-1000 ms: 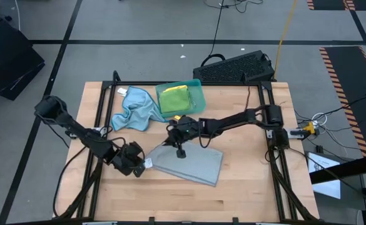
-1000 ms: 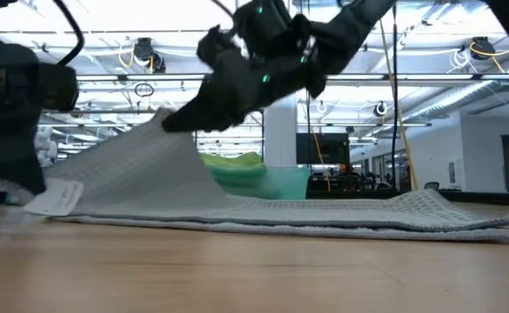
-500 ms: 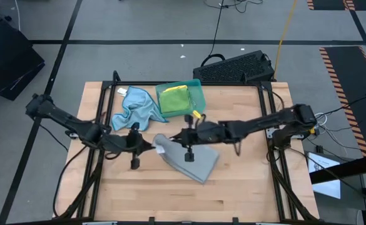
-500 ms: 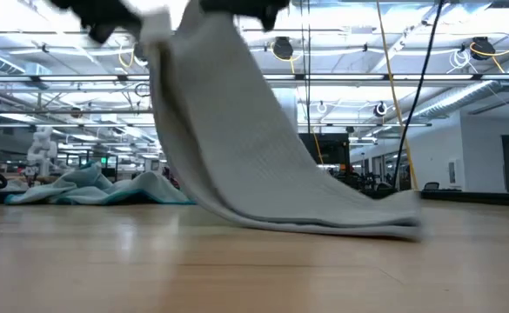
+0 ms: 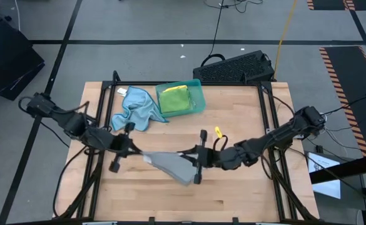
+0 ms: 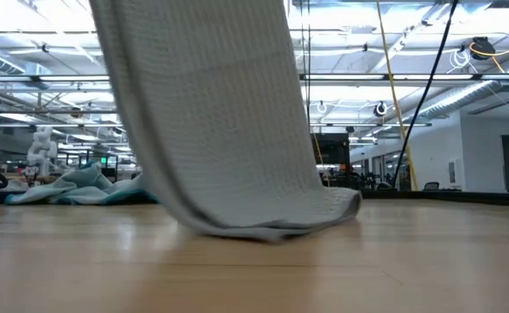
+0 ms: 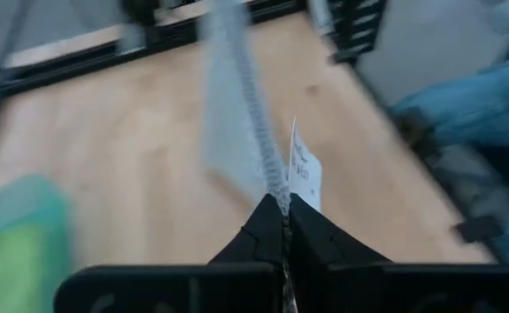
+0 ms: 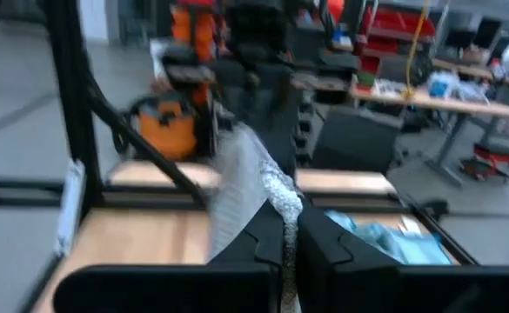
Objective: Fold microfiber towels
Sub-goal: Fold the gray microfiber cloth
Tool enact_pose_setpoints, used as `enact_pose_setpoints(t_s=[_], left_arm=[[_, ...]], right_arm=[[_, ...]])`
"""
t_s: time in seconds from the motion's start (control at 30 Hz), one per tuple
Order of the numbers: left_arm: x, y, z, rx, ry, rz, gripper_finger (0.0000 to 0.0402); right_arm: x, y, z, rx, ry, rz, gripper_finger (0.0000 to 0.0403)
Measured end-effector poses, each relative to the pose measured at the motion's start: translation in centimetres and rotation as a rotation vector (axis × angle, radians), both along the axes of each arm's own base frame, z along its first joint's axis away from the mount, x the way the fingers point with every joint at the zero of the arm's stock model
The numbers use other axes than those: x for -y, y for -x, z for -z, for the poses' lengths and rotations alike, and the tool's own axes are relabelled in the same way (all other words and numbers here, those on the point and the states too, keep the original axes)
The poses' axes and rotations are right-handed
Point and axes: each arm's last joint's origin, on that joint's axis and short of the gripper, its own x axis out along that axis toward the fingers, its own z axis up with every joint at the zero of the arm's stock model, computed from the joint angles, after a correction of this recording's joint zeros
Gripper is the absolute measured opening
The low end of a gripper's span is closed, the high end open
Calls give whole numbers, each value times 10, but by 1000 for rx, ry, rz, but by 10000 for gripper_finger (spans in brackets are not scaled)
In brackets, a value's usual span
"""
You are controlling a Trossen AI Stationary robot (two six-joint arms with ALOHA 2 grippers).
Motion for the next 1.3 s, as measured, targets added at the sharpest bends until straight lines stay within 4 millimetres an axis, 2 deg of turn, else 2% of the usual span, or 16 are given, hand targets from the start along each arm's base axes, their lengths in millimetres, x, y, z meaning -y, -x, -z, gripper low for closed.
enact_pose_setpoints(t_s=[0.17, 0.37, 0.67, 0.83, 0.93, 1.1, 1.3], left_arm=[[-23, 4, -19, 27, -132, -199, 3], [-47, -5, -18, 11, -209, -357, 4], [-43, -26, 5, -167, -213, -257, 5], [-46, -40, 17, -207, -303, -343, 5], [-53, -53, 27, -200, -363, -396, 5], [-76, -74, 38, -194, -396, -539, 5], [-103, -80, 48, -261, -394, -693, 5]], right_arm=[[-6, -11, 5, 77, -6, 20, 4], [8, -16, 6, 90, 15, 167, 4], [23, -19, 24, -83, 39, 206, 4], [36, -17, 42, -245, 42, 259, 4], [48, -15, 51, -337, 72, 301, 4], [75, -12, 54, -439, 149, 406, 4], [113, -17, 55, -508, 224, 448, 4]])
